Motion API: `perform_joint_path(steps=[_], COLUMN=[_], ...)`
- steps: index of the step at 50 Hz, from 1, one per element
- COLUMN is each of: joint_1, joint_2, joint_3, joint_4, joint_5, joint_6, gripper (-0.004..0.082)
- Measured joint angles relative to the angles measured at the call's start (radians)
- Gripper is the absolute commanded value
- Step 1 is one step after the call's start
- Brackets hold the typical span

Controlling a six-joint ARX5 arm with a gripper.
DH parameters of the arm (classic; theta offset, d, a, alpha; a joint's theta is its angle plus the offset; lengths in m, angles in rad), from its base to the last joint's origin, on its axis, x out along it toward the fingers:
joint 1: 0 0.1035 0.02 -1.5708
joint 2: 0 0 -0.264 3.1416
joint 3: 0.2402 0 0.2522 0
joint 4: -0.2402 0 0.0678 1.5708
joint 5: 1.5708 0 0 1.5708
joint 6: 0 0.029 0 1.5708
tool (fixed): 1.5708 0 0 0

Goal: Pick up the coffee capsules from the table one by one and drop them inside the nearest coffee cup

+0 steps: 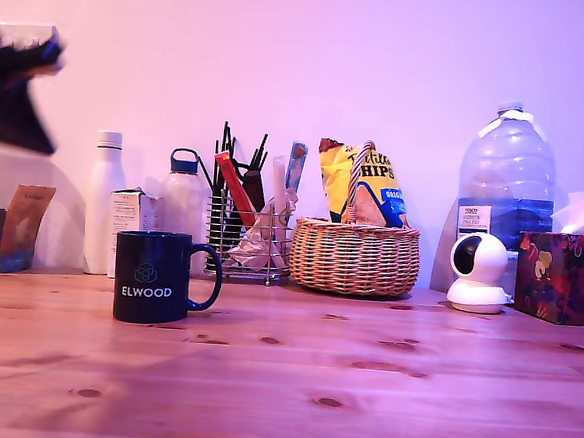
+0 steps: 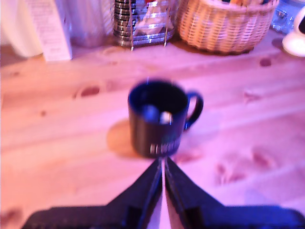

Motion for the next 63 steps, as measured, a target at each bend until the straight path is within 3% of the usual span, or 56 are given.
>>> perform_joint_path(steps=[15,24,25,35,63], joint_1=[0.0,0.0,0.0,0.0,0.0], joint_2=[-0.225,-0.372,-0.386,-0.505,-0.887], joint_3=[-0.238,-0.312,-0.316,-0.329,-0.329], joint_4=[0.047,0.04,0.034,-0.047,-0.353], joint_5=[0.0,0.0,0.0,0.0,-0.006], joint_6=[0.0,-0.025,-0.043,-0.072,-0.077], gripper=[-0.0024,-0.0024,-0.0024,-0.0024,-0.0024])
